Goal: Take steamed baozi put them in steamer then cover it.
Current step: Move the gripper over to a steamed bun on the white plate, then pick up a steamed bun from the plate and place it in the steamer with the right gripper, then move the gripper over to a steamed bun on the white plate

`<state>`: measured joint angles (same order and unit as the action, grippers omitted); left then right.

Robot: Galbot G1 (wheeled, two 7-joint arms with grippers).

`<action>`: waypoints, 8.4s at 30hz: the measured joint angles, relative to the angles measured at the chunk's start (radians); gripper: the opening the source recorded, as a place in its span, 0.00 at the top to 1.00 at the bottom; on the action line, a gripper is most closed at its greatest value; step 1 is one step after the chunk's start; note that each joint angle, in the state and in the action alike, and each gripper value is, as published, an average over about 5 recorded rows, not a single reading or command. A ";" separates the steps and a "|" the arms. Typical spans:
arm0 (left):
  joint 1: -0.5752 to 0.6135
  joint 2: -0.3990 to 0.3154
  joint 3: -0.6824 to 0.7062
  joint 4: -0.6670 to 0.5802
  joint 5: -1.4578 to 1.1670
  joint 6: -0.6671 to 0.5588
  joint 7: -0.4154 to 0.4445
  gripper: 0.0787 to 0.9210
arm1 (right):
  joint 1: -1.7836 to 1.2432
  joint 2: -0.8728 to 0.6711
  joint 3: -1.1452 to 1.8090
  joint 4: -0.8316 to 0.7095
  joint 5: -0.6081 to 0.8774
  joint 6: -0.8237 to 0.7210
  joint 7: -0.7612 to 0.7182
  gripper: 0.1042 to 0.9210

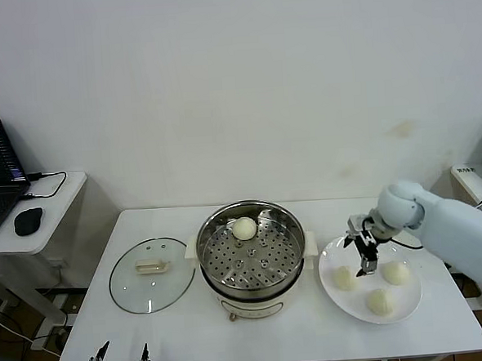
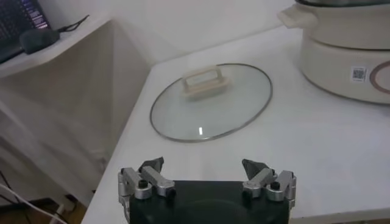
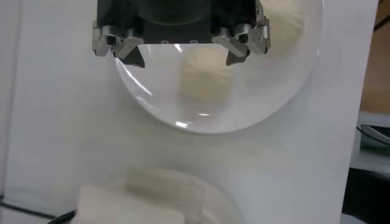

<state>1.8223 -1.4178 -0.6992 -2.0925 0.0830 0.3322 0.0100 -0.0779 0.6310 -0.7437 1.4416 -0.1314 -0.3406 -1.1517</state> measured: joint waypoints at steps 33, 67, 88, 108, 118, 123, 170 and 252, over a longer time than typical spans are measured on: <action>0.002 0.000 -0.006 0.014 -0.001 0.000 -0.001 0.12 | -0.096 0.067 0.051 -0.057 -0.060 -0.043 0.057 0.12; 0.000 -0.003 -0.001 0.020 0.000 0.000 -0.003 0.12 | -0.118 0.067 0.063 -0.072 -0.064 -0.056 0.060 0.36; -0.005 0.000 0.009 -0.002 0.002 -0.007 -0.010 0.12 | 0.044 -0.042 0.015 0.013 0.035 -0.079 0.025 0.41; -0.056 0.026 0.000 -0.015 -0.013 -0.025 -0.018 0.12 | 0.610 0.056 -0.310 0.110 0.418 -0.227 -0.031 0.41; -0.080 0.023 -0.018 -0.034 -0.023 -0.028 -0.019 0.12 | 0.645 0.282 -0.369 0.018 0.511 -0.293 -0.026 0.41; -0.087 0.013 -0.021 -0.049 -0.030 -0.025 -0.017 0.12 | 0.634 0.397 -0.394 -0.047 0.530 -0.307 -0.020 0.41; -0.118 -0.018 0.001 -0.041 -0.031 -0.022 -0.013 0.12 | 0.491 0.679 -0.371 -0.276 0.486 -0.329 0.013 0.12; -0.025 -0.009 0.005 -0.006 0.008 -0.003 0.007 0.12 | -0.116 -0.117 0.018 0.075 -0.094 0.016 -0.091 0.12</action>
<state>1.7972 -1.4271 -0.6940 -2.0980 0.0906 0.3292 0.0165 -0.1940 0.5138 -0.7257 1.5161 -0.2259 -0.3248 -1.2427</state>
